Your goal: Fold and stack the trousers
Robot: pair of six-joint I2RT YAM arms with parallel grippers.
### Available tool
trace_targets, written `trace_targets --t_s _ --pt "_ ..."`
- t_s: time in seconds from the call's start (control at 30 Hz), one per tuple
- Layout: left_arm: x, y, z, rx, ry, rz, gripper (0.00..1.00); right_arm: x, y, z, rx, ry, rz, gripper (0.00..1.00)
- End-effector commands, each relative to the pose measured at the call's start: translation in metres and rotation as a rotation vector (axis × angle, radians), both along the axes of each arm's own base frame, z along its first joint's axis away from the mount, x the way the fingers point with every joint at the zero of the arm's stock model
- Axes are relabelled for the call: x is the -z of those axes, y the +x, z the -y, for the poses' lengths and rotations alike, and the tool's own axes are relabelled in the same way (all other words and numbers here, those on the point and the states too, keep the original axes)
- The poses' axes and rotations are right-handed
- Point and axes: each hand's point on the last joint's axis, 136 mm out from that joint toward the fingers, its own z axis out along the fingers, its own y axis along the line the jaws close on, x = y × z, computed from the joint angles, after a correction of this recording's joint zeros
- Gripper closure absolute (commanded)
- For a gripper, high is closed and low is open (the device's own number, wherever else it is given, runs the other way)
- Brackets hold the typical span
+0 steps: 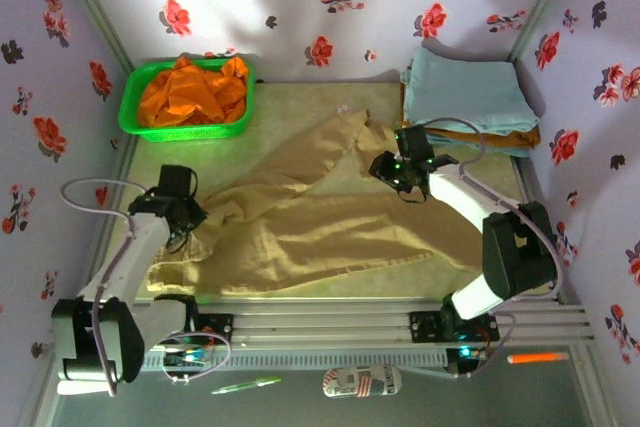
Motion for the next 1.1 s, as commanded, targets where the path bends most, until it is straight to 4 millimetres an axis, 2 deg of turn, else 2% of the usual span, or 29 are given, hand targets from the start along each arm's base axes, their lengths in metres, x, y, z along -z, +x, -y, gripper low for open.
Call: trace_targets --t_s 0.0,0.03,0.13,0.2,0.27,0.3,0.33,0.37,0.4,0.47,0.53,0.57,0.67,0.73,0.8,0.83,0.9,0.97,1.0,1.07 --pt "-0.055 0.035 -0.025 -0.013 0.084 0.104 1.0 -0.007 -0.003 0.001 -0.006 0.007 0.016 0.62" --pt "-0.067 0.047 -0.032 -0.02 0.095 0.122 1.0 -0.005 -0.003 0.001 -0.005 0.009 0.014 0.62" --pt "-0.085 0.085 -0.048 -0.029 0.098 0.152 1.0 0.001 -0.004 -0.003 -0.01 0.028 0.004 0.62" --pt "-0.086 0.113 -0.052 0.007 0.109 0.148 1.0 0.004 -0.005 -0.005 -0.013 0.041 -0.004 0.62" --pt "-0.074 0.134 -0.064 -0.007 0.107 0.103 0.99 0.007 -0.006 -0.007 -0.017 0.054 -0.007 0.62" --pt "-0.065 0.144 -0.072 -0.018 0.1 0.078 0.85 0.007 -0.007 -0.007 -0.02 0.057 -0.009 0.62" --pt "-0.058 0.153 -0.081 -0.041 0.093 0.061 0.57 0.008 -0.009 -0.008 -0.024 0.064 -0.009 0.61" --pt "-0.052 0.16 -0.085 -0.043 0.072 0.057 0.36 0.007 -0.01 -0.009 -0.028 0.068 -0.009 0.6" --pt "-0.046 0.165 -0.089 -0.05 0.05 0.044 0.32 0.007 -0.012 -0.009 -0.032 0.069 -0.008 0.6" --pt "-0.055 0.17 -0.099 -0.075 0.059 0.06 0.31 0.006 -0.015 -0.007 -0.038 0.063 -0.005 0.6" --pt "-0.074 0.159 -0.113 -0.161 0.065 0.084 0.2 0.005 -0.019 -0.004 -0.047 0.039 -0.004 0.58" --pt "-0.082 0.154 -0.113 -0.192 0.047 0.104 0.17 0.005 -0.02 -0.002 -0.051 0.026 -0.003 0.57" --pt "-0.097 0.137 -0.082 -0.182 -0.045 0.175 0.16 0.007 -0.022 0.001 -0.064 -0.006 -0.003 0.55" --pt "-0.088 0.126 -0.036 -0.108 -0.123 0.211 0.17 0.013 -0.022 0.0 -0.074 -0.022 -0.019 0.55" --pt "-0.067 0.113 0.014 -0.023 -0.185 0.206 0.18 0.022 -0.021 0.001 -0.069 -0.039 -0.041 0.59" --pt "-0.054 0.104 0.034 0.003 -0.203 0.188 0.18 0.027 -0.02 0.0 -0.069 -0.045 -0.05 0.66" --pt "-0.022 0.089 0.079 0.064 -0.278 0.191 0.22 0.044 -0.018 -0.002 -0.073 -0.06 -0.092 0.87" --pt "0.003 0.076 0.099 0.068 -0.315 0.203 0.25 0.061 -0.023 -0.007 -0.093 -0.079 -0.13 0.98" --pt "0.015 0.069 0.101 0.071 -0.318 0.209 0.27 0.071 -0.027 -0.007 -0.094 -0.095 -0.153 1.0" --pt "0.035 0.055 0.091 0.012 -0.305 0.206 0.28 0.087 -0.04 -0.006 -0.107 -0.116 -0.191 1.0"
